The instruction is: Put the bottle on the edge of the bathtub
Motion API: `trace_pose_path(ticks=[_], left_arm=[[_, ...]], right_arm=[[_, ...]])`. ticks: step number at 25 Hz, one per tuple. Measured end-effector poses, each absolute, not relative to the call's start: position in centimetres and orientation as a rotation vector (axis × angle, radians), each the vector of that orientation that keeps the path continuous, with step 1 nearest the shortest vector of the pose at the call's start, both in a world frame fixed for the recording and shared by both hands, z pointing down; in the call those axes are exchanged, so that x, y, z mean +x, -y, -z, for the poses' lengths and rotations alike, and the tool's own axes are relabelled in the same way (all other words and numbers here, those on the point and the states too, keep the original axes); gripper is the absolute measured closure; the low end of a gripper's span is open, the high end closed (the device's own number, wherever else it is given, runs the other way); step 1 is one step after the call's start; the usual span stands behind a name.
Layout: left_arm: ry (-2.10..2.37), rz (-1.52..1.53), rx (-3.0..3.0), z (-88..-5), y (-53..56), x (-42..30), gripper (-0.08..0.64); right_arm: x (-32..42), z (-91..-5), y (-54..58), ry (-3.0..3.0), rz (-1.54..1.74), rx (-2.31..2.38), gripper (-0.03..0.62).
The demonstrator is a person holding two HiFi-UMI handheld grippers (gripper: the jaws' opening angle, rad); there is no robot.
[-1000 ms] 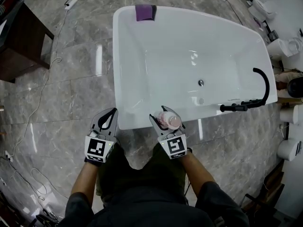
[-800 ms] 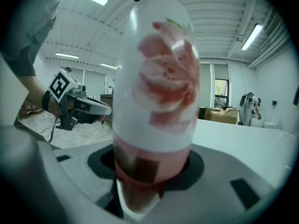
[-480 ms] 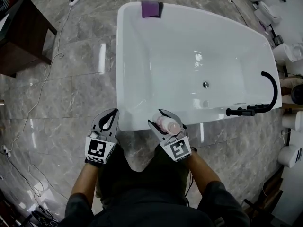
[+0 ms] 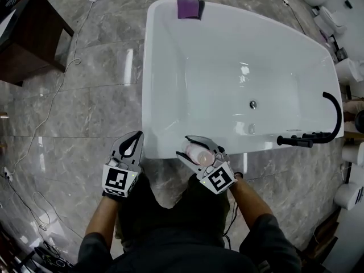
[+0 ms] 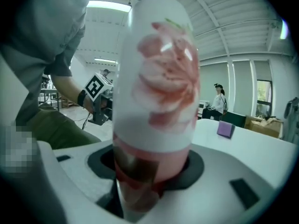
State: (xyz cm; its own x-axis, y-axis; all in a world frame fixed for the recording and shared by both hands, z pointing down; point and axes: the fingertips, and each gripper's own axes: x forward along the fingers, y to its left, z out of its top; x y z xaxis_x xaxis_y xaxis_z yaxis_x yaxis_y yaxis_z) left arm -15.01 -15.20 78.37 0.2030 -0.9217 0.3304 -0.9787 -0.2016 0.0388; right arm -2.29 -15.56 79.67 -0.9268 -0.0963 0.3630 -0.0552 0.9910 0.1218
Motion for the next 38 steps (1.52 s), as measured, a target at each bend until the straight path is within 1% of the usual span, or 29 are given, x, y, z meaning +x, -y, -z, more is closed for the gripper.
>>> trace_pose_path(ticks=[5,13,31,35,36,38], left_arm=[[1.814,-0.337,2.234,-79.0,15.5,-14.5,0.558],[1.797,-0.327,2.248,-79.7,15.5,-13.8,0.558],[1.787,-0.341,2.247,-80.0,15.1,-13.8,0.558],[1.778,-0.336,2.251,-80.0,15.2,-13.5,0.558],[1.776,-0.337,2.25,-80.0,15.2,-13.6,0.558],[1.769,-0.34,2.253,-79.8,15.3,-13.5,0.558]], right_arm=[[-2.3,-79.9,15.4,2.74,0.206,-0.015,0.367],[-2.5,-79.7,14.7,2.784,0.191,-0.175,0.367],[-2.5,-79.7,14.7,2.765,0.225,-0.199,0.359],[-2.3,-79.9,14.8,2.759,0.197,-0.186,0.342],[-2.3,-80.0,14.8,2.758,0.181,-0.183,0.315],[-2.2,-80.0,14.7,2.765,0.161,-0.171,0.293]])
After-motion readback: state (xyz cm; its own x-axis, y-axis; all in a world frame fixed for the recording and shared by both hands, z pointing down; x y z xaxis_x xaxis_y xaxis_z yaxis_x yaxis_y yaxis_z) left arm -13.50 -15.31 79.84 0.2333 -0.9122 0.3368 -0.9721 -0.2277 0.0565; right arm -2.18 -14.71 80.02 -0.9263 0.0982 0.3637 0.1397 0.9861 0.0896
